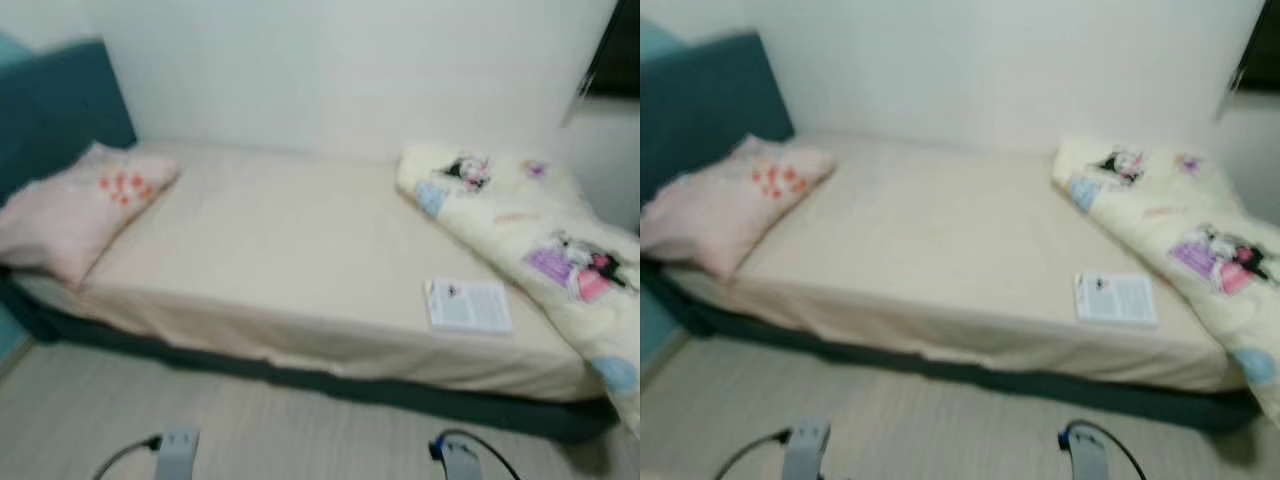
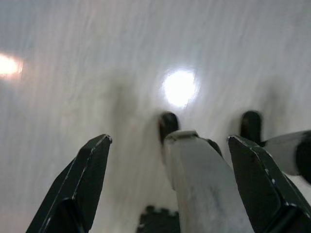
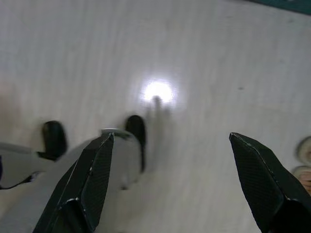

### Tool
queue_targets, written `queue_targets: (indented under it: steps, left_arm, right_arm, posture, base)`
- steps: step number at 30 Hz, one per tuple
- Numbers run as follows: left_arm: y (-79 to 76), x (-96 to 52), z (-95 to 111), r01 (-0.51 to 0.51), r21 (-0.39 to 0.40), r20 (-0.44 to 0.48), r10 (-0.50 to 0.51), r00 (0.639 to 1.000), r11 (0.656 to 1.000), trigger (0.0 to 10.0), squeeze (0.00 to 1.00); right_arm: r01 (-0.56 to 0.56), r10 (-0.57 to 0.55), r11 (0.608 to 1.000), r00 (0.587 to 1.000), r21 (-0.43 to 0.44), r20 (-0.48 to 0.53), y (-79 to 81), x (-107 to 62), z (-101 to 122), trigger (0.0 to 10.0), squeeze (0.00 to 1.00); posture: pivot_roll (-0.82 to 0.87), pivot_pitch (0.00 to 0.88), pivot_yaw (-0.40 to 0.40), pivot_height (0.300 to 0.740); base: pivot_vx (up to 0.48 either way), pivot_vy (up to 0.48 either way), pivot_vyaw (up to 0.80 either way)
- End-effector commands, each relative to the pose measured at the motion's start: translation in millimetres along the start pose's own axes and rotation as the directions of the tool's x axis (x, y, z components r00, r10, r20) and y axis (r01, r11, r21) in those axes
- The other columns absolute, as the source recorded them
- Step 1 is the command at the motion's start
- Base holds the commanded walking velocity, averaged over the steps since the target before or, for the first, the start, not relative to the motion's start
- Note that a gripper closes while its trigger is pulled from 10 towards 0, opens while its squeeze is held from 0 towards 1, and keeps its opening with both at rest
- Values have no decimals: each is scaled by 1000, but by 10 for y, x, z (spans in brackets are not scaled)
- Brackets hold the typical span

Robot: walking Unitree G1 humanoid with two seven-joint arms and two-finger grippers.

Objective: Clean up the room

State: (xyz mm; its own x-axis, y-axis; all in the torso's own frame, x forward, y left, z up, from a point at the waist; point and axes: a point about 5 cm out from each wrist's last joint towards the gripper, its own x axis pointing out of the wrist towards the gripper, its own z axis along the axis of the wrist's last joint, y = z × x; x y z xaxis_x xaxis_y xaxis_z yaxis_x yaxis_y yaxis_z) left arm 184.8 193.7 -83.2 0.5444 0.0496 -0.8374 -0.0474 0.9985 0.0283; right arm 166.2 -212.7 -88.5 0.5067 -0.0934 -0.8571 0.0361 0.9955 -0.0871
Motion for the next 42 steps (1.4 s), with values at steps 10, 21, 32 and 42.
queue_targets:
  steps: [10, 21, 32, 42]
  left_arm:
    - [8, -2, -12, 4, -2, -6, -4, 1000, 1000, 10000, 0]
    - [42, -19, -118, -8, -11, -34, 8, 999, 1000, 10000, 0]
    - [2, -7, -55, 2, -18, -13, -2, 1000, 1000, 10000, 0]
    - [3, -2, 17, -3, -9, 30, 3, 1000, 1000, 10000, 0]
  right_arm:
    - [-22, 22, 1000, 1000, 5, 5, 197, 23, 70, 10000, 0]
    - [20, -20, 1000, 1000, 8, -15, -205, -36, -87, 10000, 0]
    - [12, -12, 1000, 1000, 4, -4, -155, -18, -9, 10000, 0]
    - [-29, 29, 1000, 1000, 3, 9, 224, 23, 73, 10000, 0]
  posture:
    - [-80, 0, 0, 740]
    - [-79, 0, -4, 740]
    - [-82, 0, -4, 740]
    - [-83, 0, -3, 740]
  base:
    - [0, -480, 0]
    - [0, -480, 0]
    - [0, -393, 0]
    - [0, 0, 0]
